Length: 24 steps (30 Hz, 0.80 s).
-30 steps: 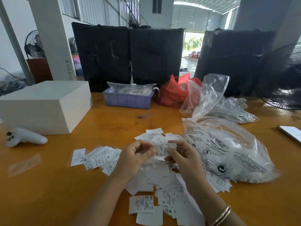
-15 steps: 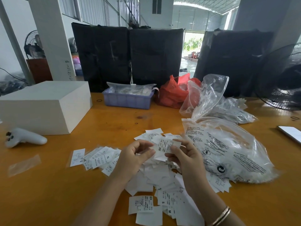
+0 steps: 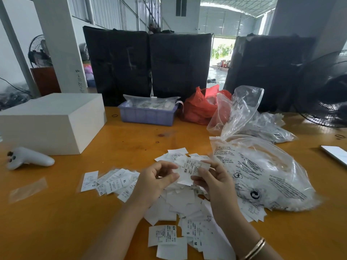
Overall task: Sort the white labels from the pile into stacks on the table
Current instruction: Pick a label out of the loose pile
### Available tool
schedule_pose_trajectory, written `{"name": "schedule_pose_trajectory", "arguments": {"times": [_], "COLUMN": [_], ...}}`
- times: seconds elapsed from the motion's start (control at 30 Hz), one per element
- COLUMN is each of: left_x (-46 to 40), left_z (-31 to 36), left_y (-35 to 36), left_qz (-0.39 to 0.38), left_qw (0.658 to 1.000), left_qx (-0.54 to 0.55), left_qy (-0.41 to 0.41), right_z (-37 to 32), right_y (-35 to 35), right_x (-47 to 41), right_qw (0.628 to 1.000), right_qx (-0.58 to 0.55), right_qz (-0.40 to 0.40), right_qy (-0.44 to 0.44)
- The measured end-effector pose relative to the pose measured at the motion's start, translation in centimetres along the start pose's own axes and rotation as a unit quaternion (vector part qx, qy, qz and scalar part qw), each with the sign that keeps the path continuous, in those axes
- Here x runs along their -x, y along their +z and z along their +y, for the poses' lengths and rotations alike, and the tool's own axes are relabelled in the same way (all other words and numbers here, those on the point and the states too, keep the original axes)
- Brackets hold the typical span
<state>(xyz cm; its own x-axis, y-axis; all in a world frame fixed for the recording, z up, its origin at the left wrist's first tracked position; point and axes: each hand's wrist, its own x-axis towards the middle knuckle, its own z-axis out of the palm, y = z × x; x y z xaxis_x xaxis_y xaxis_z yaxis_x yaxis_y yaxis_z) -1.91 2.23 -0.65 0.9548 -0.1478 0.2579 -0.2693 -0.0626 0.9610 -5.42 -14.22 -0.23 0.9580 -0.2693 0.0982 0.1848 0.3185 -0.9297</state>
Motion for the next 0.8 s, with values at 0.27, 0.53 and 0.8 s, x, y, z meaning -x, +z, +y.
{"name": "schedule_pose_trajectory", "arguments": {"times": [0.27,0.53,0.8], "left_x": [-0.08,-0.02,-0.22], "left_z": [-0.14,-0.08,0.01], "left_y": [-0.08,-0.10,-0.13], "left_qz": [-0.011,-0.013,-0.010], "left_qw": [0.999,1.000,0.998], "left_qx": [0.031,0.022,0.057], "left_qy": [-0.005,-0.007,-0.028], "right_z": [0.23,0.56,0.01], "right_y": [-0.03,0.27,-0.05], "right_x": [-0.17,0.08,-0.09], "right_qw": [0.999,0.982,0.999], "right_qx": [0.028,0.173,0.043], "right_qz": [-0.023,-0.066,-0.022], "right_qy": [0.011,-0.036,-0.002]}}
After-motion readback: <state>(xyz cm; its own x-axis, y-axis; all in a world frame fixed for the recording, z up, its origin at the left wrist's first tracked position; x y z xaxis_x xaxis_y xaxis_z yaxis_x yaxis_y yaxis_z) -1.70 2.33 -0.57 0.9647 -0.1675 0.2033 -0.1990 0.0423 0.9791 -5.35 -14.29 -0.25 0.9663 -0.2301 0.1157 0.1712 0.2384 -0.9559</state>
